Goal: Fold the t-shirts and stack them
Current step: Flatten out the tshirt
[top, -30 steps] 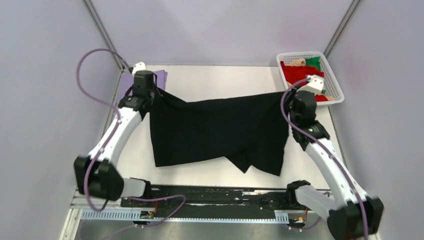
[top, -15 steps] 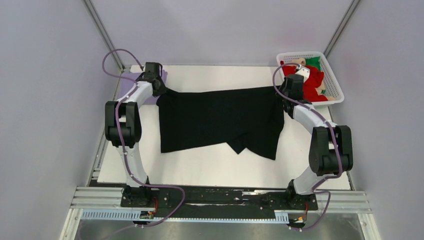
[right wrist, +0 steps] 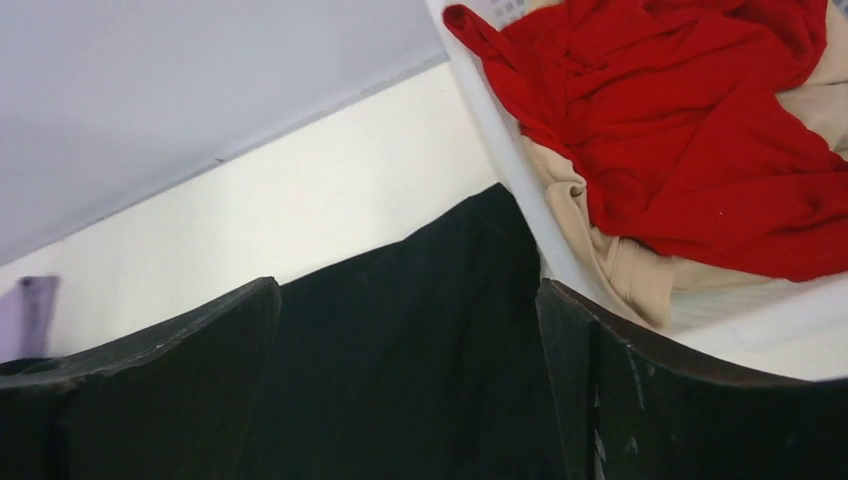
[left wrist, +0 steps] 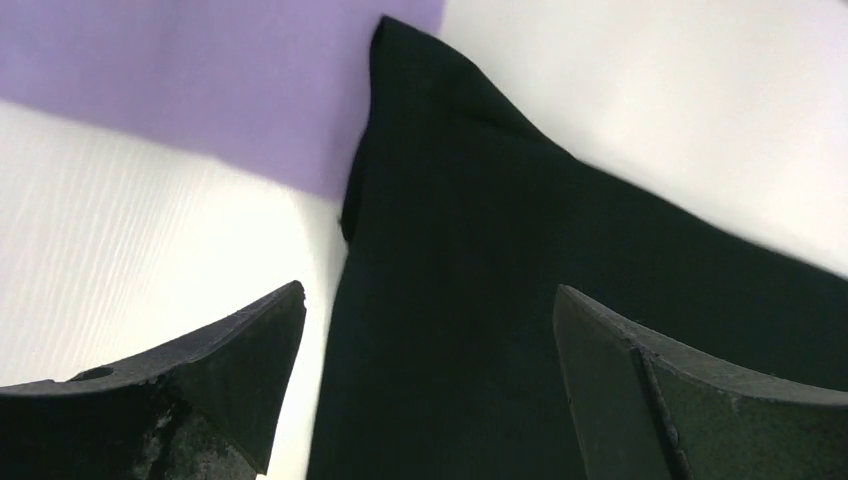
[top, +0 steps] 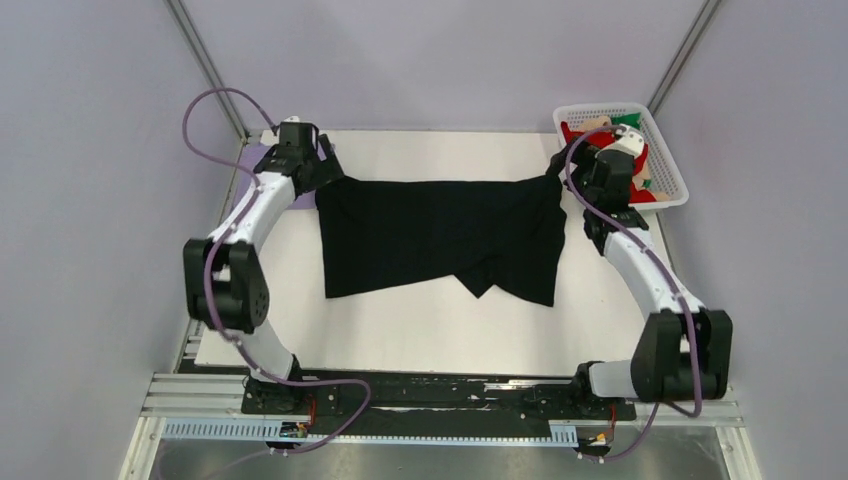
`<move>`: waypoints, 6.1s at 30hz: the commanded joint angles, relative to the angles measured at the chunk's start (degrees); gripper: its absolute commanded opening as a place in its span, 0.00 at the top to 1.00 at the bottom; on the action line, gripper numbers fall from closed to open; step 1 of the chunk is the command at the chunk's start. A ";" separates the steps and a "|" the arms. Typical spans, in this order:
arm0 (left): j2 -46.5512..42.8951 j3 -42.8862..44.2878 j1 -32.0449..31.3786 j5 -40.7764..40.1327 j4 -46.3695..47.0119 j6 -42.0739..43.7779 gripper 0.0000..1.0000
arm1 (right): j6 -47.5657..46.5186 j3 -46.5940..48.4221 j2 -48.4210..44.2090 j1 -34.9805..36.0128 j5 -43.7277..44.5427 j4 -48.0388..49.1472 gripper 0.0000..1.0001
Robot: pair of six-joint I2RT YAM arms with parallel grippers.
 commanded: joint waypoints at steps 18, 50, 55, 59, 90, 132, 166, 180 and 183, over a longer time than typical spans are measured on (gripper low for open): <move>-43.11 -36.08 -4.08 5.51 -17.24 -8.43 0.00 | 11.93 -22.93 -41.33 -0.52 1.32 -11.77 0.00; -12.70 -37.63 -7.72 12.39 -3.90 -12.43 0.26 | 10.64 -19.70 -28.95 -0.52 3.14 -15.82 0.00; -11.50 -34.95 -10.04 11.50 -6.80 -13.00 0.48 | 10.64 -19.03 -28.24 -0.52 3.60 -17.53 0.00; -13.00 -34.66 -11.40 7.04 -12.11 -13.21 0.67 | 12.46 -18.00 -27.97 -0.52 5.01 -21.20 0.00; -25.32 -35.92 -11.73 4.80 -13.84 -11.00 1.00 | 22.52 -16.08 -1.02 10.11 -2.34 -43.08 0.44; -47.29 32.30 -11.77 7.20 -18.34 2.19 1.00 | -9.00 49.29 -32.53 9.45 10.91 -31.03 1.00; 11.02 14.21 -1.80 3.01 0.48 -3.39 0.34 | -2.25 29.34 21.81 3.92 11.00 -15.28 0.69; -1.92 -1.91 -4.10 17.93 5.68 -3.47 0.00 | 4.20 9.55 9.16 4.02 -12.64 -20.33 0.00; -2.80 -5.09 -5.99 20.02 7.04 -3.42 0.00 | 5.66 7.11 9.25 4.00 -14.04 -20.28 0.00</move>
